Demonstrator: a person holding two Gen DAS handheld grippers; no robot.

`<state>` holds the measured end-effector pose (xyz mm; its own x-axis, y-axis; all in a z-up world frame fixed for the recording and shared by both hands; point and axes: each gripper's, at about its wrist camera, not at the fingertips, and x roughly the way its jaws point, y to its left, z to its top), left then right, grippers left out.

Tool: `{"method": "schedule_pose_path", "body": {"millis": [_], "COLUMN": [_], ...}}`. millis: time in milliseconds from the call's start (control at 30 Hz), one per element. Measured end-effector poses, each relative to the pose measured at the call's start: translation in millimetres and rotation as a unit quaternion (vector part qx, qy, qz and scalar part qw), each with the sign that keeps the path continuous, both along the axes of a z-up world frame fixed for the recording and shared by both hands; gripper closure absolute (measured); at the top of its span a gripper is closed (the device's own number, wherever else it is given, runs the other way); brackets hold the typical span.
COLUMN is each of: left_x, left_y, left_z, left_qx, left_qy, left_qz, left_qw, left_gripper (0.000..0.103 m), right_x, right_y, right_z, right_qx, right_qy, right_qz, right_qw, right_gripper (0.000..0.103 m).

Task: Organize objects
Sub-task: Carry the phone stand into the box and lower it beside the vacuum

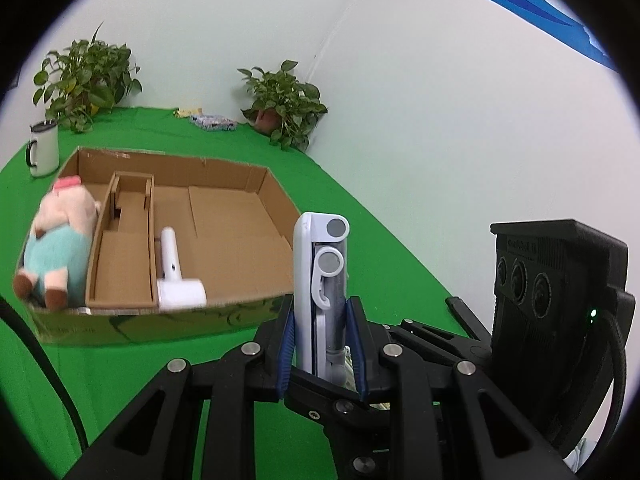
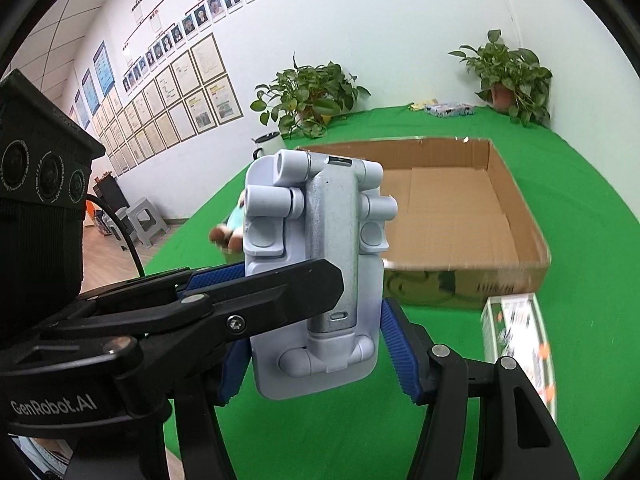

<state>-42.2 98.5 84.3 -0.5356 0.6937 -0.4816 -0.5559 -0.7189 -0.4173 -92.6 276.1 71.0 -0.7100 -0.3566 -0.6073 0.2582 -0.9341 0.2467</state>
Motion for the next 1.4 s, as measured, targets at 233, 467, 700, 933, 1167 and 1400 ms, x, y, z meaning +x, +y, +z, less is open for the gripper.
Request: {"method": "schedule_pose_path", "body": {"millis": [233,467,700,933,1167,1400], "left_x": [-38,-89,-136,-169,-186,-195], "left_y": [10,21,35,45,53,52], "left_z": [19,18,-14,-60,-100,-120], "left_qx": [-0.020,-0.028,-0.052,-0.065,-0.067,-0.080], "left_qy": [-0.005,-0.041,-0.102,-0.161,-0.212,-0.237], "left_qz": [0.005,0.009,0.004,0.001,-0.003,0.006], "left_qw": [0.9998,0.9987,0.9934,0.9848,0.9750,0.9681], "left_gripper": [0.080,0.080,0.080,0.080,0.080,0.080], "right_x": [-41,-96,-156,-197,-215,-222], "right_y": [8,20,38,52,60,56], "right_z": [28,35,0,-58,-106,-131], "right_qx": [-0.016,-0.024,-0.044,-0.055,-0.049,-0.048], "right_qy": [-0.015,-0.052,-0.117,-0.177,-0.230,-0.265], "right_qz": [0.008,0.004,0.003,0.005,0.002,-0.005], "right_qw": [1.000,0.998,0.992,0.983,0.972,0.963], "right_gripper": [0.045,0.045,0.045,0.045,0.045,0.046]}}
